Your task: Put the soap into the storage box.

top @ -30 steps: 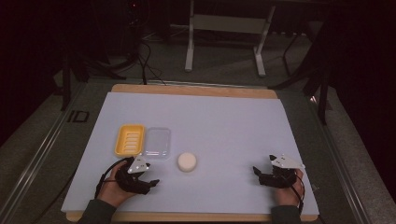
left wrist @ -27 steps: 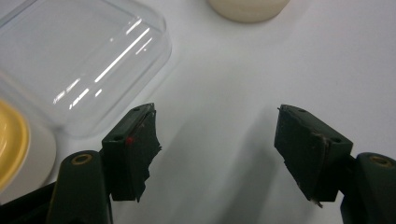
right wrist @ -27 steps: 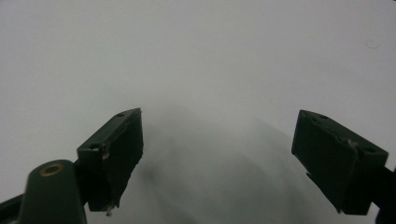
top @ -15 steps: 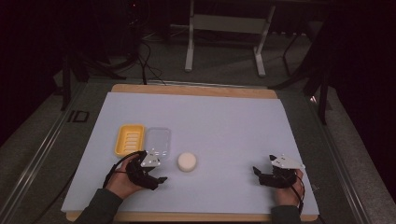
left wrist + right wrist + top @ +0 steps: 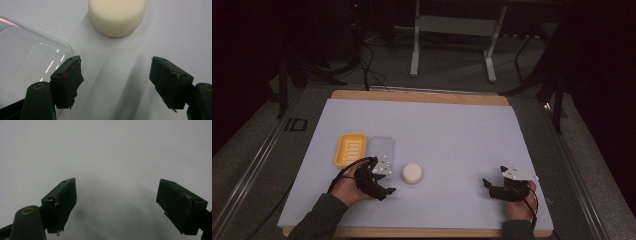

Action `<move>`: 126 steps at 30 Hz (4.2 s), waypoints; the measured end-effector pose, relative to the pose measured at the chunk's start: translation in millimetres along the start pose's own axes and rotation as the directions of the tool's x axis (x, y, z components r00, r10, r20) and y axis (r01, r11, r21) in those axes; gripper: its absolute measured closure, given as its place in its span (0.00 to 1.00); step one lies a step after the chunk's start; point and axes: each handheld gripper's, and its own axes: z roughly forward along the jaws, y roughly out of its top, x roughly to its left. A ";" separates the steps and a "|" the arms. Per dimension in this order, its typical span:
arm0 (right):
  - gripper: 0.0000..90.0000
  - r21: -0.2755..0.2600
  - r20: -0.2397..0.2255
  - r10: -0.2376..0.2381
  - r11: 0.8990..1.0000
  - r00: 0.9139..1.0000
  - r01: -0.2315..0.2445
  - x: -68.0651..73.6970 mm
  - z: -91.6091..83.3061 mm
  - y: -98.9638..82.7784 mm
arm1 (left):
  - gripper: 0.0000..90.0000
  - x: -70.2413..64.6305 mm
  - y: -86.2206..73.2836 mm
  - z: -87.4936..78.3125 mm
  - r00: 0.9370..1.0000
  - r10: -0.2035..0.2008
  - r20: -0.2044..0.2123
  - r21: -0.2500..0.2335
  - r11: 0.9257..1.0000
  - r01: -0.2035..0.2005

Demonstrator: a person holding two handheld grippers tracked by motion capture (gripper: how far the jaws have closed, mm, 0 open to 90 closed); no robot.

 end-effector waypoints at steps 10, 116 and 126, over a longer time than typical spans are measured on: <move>0.18 -0.002 0.000 0.001 1.000 1.000 -0.001 -0.7 -0.3 0.0 | 0.30 4.0 13.2 4.7 0.999 0.031 0.013 0.034 0.999 -0.031; 0.18 0.007 -0.011 -0.003 1.000 1.000 0.003 -1.2 0.8 0.3 | 0.22 15.2 105.2 77.0 0.983 0.092 0.158 0.396 0.906 -0.148; 0.18 0.005 -0.011 -0.001 1.000 1.000 0.001 -1.1 0.8 0.2 | 0.27 15.1 111.0 78.3 0.980 0.102 0.169 0.443 0.881 -0.168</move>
